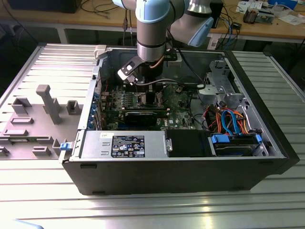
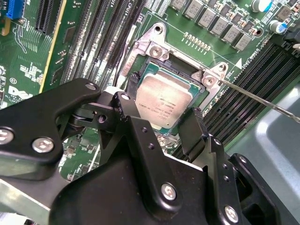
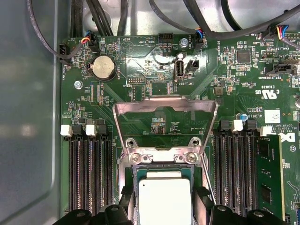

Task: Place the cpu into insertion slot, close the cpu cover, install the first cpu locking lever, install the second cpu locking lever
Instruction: 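Place the cpu into insertion slot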

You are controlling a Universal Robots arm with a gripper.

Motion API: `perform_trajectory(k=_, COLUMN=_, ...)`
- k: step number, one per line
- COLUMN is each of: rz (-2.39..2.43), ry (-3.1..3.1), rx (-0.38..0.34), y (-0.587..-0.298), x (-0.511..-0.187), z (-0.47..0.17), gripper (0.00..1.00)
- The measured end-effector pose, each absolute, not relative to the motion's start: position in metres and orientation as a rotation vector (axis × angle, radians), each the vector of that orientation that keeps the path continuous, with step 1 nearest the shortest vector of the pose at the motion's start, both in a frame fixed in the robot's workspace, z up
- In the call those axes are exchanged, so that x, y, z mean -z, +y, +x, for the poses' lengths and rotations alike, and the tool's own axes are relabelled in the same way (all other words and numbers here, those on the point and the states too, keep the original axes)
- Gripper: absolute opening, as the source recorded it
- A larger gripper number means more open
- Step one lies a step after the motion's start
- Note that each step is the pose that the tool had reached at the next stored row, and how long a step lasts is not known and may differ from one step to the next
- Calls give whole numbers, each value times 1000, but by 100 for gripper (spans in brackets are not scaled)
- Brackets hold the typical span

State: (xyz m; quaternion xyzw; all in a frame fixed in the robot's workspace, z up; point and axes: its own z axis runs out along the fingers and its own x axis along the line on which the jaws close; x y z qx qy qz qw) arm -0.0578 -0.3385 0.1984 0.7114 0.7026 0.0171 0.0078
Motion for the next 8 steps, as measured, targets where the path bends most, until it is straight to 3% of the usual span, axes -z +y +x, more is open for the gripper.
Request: perform_trajectory(k=8, rz=2224, ry=2196, rx=-54, y=-339, x=-198, z=-58, gripper=61)
